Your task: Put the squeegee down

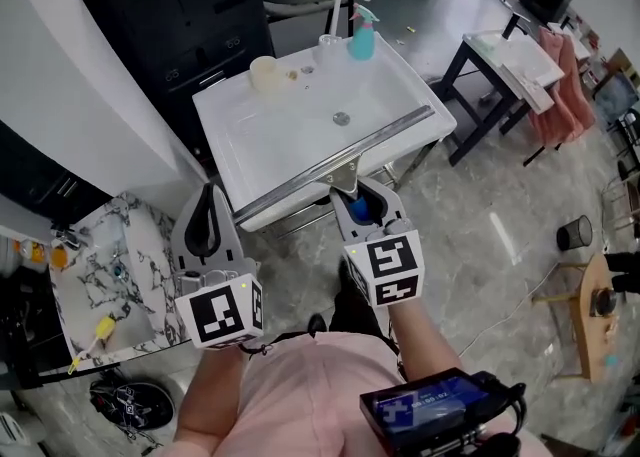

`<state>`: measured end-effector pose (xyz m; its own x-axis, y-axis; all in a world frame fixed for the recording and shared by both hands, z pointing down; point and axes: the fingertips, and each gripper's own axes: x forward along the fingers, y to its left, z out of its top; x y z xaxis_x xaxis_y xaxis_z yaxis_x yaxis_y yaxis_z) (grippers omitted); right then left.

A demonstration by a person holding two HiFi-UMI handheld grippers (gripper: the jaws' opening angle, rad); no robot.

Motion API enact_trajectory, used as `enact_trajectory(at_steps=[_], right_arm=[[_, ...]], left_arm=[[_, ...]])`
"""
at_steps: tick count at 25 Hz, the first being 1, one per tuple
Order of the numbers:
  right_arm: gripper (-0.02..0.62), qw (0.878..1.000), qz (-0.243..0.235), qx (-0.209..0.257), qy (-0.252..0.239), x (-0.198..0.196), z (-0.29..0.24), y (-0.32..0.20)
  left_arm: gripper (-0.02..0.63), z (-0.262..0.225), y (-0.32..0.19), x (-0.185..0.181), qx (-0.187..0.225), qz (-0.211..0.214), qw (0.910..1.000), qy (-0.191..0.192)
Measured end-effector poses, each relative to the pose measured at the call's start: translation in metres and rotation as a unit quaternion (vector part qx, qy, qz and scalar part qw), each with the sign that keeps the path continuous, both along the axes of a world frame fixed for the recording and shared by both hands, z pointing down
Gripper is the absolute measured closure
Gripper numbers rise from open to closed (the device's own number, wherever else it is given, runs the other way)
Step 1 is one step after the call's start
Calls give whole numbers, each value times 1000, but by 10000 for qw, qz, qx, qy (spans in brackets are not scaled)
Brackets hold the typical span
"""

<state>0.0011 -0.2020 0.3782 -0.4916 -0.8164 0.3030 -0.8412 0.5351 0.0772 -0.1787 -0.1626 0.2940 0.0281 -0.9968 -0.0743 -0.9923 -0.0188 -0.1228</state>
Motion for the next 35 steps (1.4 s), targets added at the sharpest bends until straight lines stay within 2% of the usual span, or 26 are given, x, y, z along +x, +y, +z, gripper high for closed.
enact_trajectory(at_steps=[10, 17, 22, 26, 31, 35], right_arm=[[489, 9981, -577, -226, -18, -15, 22, -74], [489, 9889, -1457, -261, -107, -41, 11, -140], [489, 9766, -2141, -132, -185, -64, -8, -178], [489, 9639, -2655, -65, -196, -85, -14, -198], [489, 9484, -3168, -62, -133, -113, -11, -204], [489, 9368, -3496, -141, -1, -131, 1, -200]], left_arm=[[597, 8, -61, -8, -110, -442, 9989, -55], [597, -11, -108, -13, -55, -1095, 9938, -188], [597, -31, -126, -16, 88, -1667, 9855, -294], [597, -39, -126, -23, 174, -2162, 9756, -338], [597, -41, -114, -41, 223, -2716, 9615, -351], [597, -36, -104, -53, 205, -2995, 9533, -346]])
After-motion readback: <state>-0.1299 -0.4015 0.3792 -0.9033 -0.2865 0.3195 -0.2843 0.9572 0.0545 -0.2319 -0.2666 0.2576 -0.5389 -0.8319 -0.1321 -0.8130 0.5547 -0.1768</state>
